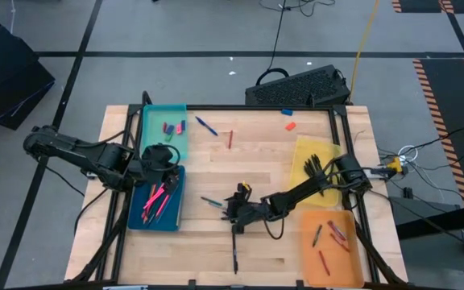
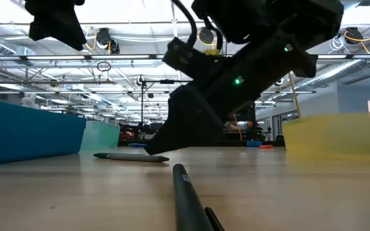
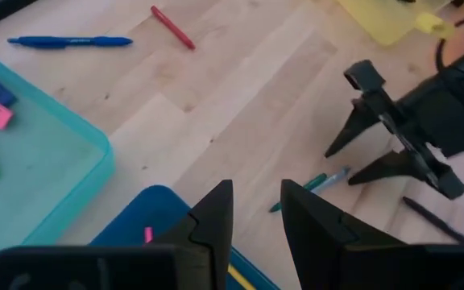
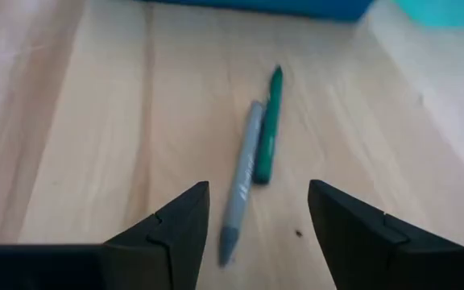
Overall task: Sort crayons/erasers/pens/pencils in bins
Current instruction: Put the gray crayon into the orange bin
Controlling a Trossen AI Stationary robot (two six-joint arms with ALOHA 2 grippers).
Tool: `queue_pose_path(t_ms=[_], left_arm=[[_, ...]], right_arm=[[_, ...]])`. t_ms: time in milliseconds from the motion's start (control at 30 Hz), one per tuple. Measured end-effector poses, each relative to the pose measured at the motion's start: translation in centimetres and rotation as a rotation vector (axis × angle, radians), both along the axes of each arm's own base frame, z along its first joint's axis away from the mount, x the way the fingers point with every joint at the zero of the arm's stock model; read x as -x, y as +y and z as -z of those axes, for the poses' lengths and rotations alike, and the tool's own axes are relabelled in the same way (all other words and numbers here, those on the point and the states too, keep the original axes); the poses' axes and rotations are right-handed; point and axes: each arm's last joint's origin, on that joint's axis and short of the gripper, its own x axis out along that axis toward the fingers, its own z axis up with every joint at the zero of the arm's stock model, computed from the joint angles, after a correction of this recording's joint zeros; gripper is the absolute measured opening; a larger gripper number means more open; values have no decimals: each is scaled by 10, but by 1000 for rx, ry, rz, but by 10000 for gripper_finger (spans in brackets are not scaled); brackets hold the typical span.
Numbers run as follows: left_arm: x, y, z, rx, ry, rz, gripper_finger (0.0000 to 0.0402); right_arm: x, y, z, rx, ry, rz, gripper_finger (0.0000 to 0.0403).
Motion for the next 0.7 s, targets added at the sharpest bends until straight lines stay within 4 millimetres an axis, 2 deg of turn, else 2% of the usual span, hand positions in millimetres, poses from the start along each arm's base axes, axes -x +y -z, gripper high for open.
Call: queue_pose_path(t_ms=[133, 400, 533, 700], left_arm=[[0, 0, 0, -29, 5, 16, 106], [0, 1, 0, -55, 0, 1, 106], [-1, 0, -1, 23, -34, -44, 106], [-9, -4, -9, 113, -143, -14, 106]], right_arm=[[2, -2, 4, -78, 56, -13, 184], [-2, -9, 20, -136, 66, -49, 98], [-6, -16, 29, -150, 60, -65, 65], [-6, -23, 36, -158, 106, -76, 32]])
